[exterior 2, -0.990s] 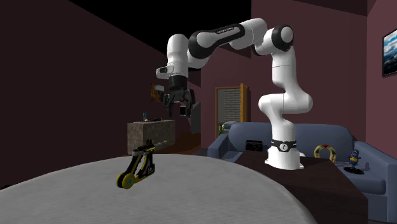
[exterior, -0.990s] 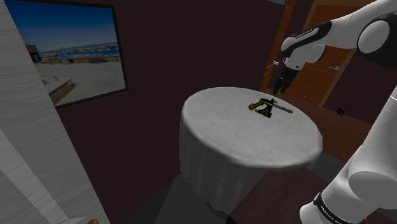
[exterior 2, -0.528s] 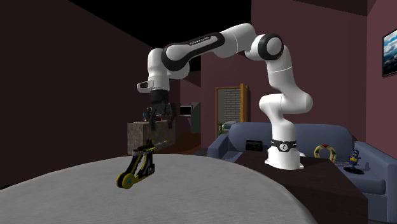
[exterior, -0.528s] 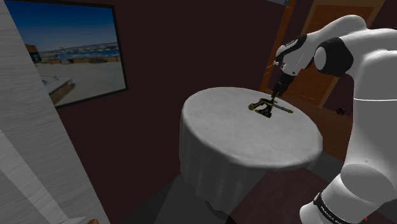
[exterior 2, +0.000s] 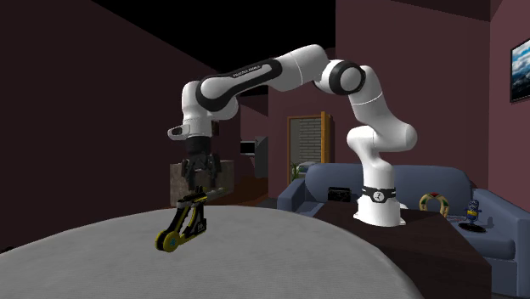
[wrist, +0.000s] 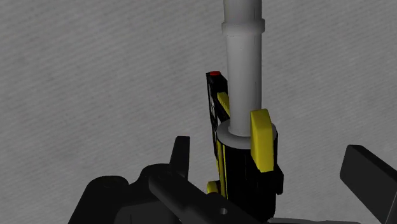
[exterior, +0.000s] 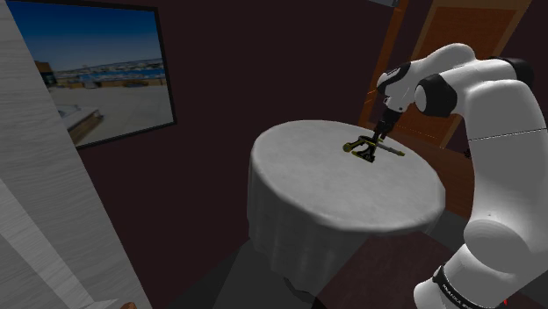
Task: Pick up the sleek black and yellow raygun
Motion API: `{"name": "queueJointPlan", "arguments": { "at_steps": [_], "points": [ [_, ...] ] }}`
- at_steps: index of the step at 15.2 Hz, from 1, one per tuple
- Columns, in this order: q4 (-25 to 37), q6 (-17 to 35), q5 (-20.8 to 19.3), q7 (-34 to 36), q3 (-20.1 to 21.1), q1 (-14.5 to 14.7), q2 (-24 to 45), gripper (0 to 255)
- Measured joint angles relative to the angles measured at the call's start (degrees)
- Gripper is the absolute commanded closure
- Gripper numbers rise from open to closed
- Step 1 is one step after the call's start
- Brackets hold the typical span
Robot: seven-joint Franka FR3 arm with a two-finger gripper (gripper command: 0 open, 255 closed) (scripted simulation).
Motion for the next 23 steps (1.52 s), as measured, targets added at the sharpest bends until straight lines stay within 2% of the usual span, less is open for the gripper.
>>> {"name": "queueJointPlan", "arguments": {
  "at_steps": [4,5,15,23],
  "points": [
    [-0.4,1.8,1.0,-0.8,0.7,-0.5,1.6,0],
    [-0.6,2.0,1.0,-0.9,0.7,-0.4,1.7,255],
    [-0.7,2.2,1.1,-1.0,0.7,-0.5,1.7,255],
    [1.2,-1.4,-0.4,0.3,-0.2,-0.3,-0.3,255]
  ]
}}
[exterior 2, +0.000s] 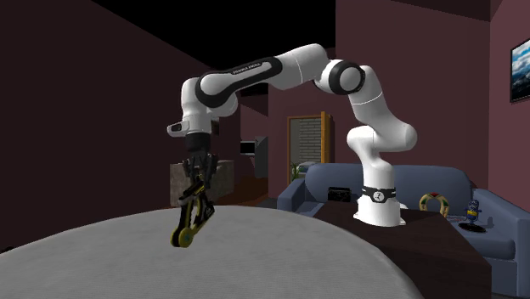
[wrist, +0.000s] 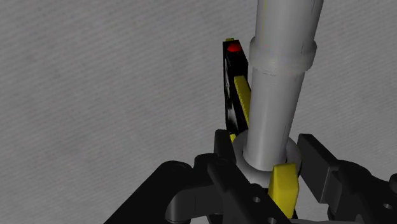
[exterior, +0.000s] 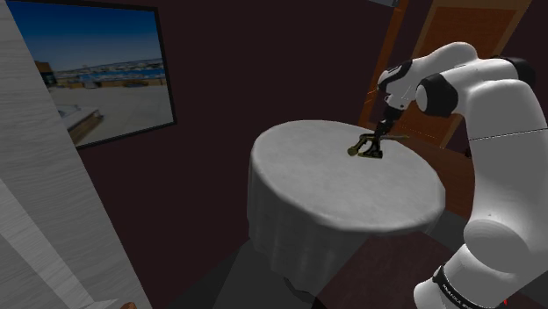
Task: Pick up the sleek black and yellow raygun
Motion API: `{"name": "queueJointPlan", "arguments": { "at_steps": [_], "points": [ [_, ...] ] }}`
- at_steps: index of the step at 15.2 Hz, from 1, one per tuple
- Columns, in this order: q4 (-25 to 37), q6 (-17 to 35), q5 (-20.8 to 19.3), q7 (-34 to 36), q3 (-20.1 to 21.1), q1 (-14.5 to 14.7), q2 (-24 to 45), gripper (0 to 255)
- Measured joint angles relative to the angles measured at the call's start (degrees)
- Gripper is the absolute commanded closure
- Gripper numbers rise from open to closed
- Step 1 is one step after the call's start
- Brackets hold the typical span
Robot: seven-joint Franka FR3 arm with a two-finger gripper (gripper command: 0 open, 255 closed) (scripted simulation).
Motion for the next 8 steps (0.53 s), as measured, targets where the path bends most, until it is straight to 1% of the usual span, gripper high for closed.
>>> {"name": "queueJointPlan", "arguments": {
  "at_steps": [8],
  "points": [
    [2.5,-4.3,-1.6,1.5,-1.0,0.2,-2.3,255]
  ]
}}
